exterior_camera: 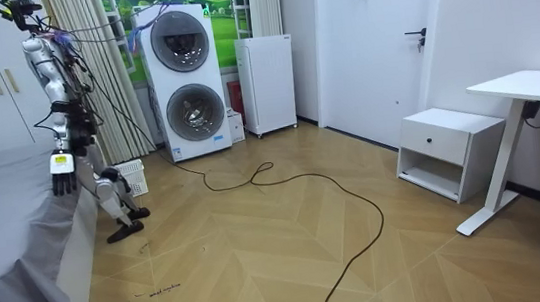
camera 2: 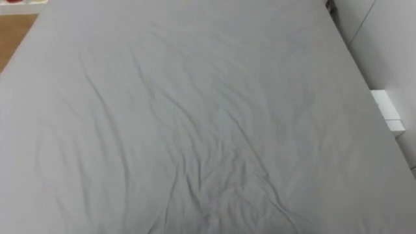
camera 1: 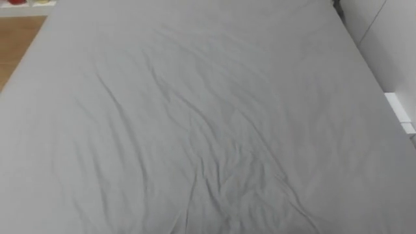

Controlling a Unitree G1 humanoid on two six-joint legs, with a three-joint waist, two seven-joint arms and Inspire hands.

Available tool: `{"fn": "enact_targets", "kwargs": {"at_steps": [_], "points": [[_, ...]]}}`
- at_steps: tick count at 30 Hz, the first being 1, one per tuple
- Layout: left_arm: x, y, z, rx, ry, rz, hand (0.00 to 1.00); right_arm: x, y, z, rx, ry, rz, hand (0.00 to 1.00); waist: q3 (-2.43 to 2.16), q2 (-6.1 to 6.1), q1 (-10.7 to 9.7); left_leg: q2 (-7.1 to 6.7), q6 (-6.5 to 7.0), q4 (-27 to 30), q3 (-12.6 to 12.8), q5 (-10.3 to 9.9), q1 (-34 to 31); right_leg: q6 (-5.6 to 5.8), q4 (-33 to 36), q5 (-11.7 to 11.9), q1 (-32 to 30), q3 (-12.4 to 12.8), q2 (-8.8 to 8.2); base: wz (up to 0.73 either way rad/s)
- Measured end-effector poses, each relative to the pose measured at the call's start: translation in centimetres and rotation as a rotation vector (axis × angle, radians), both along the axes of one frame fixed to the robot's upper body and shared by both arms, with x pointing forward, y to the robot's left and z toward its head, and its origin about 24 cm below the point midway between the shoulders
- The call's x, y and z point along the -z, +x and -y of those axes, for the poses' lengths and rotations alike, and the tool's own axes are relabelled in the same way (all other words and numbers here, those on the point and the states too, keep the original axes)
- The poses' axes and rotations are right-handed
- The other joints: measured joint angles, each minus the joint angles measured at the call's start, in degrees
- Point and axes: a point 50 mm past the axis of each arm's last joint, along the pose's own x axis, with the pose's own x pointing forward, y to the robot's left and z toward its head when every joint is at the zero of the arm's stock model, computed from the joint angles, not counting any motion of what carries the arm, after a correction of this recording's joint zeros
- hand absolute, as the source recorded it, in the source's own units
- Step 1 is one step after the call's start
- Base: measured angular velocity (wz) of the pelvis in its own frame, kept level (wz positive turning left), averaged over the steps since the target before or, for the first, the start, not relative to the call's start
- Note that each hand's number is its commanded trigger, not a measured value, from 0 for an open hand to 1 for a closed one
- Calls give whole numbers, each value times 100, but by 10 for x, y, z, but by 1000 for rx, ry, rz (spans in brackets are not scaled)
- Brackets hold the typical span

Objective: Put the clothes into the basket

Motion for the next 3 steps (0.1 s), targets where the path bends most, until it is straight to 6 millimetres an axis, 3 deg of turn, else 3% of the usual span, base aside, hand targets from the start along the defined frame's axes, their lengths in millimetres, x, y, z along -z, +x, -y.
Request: {"fn": "enact_targets", "kwargs": {"at_steps": [3], "points": [[0, -1, 0, 0, -1, 1, 0, 0, -1, -1, -5, 18, -2, 0, 0, 1, -2, 0, 1, 0, -6, 0, 2, 1, 2, -1, 5, 5, -1, 0]]}}
